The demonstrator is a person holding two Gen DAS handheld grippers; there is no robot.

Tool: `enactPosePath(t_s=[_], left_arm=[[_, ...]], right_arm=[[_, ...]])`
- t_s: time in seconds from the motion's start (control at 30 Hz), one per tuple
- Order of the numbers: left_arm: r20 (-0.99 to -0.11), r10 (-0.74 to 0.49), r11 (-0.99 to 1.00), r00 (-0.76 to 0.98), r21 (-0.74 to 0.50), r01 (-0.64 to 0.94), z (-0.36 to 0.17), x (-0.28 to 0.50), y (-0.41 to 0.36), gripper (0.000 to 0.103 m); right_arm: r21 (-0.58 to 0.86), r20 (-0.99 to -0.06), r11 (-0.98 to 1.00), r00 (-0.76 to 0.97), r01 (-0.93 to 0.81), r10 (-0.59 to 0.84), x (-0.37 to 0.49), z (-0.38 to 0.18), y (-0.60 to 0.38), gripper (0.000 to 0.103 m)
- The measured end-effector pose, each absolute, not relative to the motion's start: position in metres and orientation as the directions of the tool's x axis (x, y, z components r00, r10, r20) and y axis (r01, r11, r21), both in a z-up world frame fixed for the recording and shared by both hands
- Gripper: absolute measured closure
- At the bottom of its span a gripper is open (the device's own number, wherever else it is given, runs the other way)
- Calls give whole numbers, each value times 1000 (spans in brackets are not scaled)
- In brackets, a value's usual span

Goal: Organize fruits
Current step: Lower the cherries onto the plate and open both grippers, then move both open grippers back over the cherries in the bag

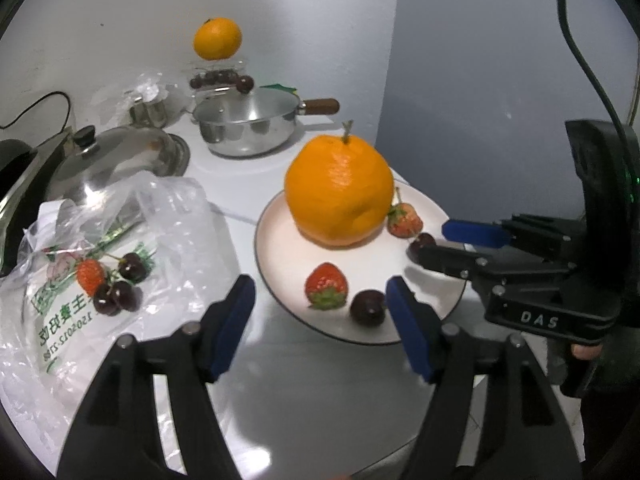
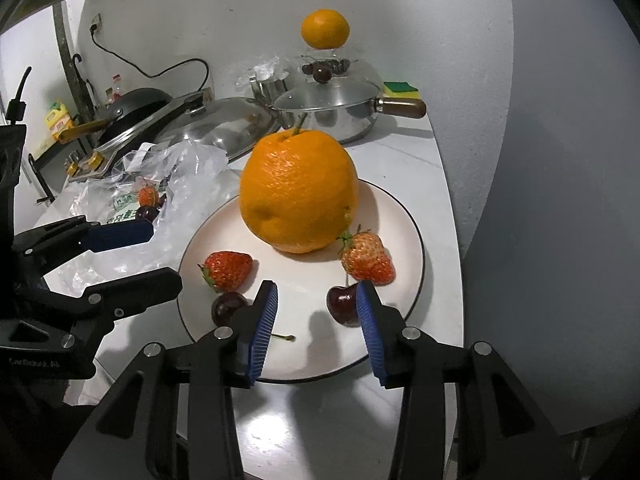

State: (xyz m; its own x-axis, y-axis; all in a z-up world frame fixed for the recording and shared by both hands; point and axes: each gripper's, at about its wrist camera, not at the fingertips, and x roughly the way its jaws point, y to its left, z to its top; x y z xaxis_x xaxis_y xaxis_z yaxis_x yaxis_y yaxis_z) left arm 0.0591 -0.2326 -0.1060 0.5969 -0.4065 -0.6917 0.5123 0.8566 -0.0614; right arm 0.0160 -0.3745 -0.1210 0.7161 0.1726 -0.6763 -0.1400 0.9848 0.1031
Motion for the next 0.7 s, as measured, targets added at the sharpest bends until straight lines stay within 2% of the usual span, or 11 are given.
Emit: enactPosePath(t_s=[0.7], left_arm=[[-661,-345,910,666,-60,411,-93,56,-153,34]], right_arm=[[68,-654,972,726,-223,212,26,-99,-301,60]])
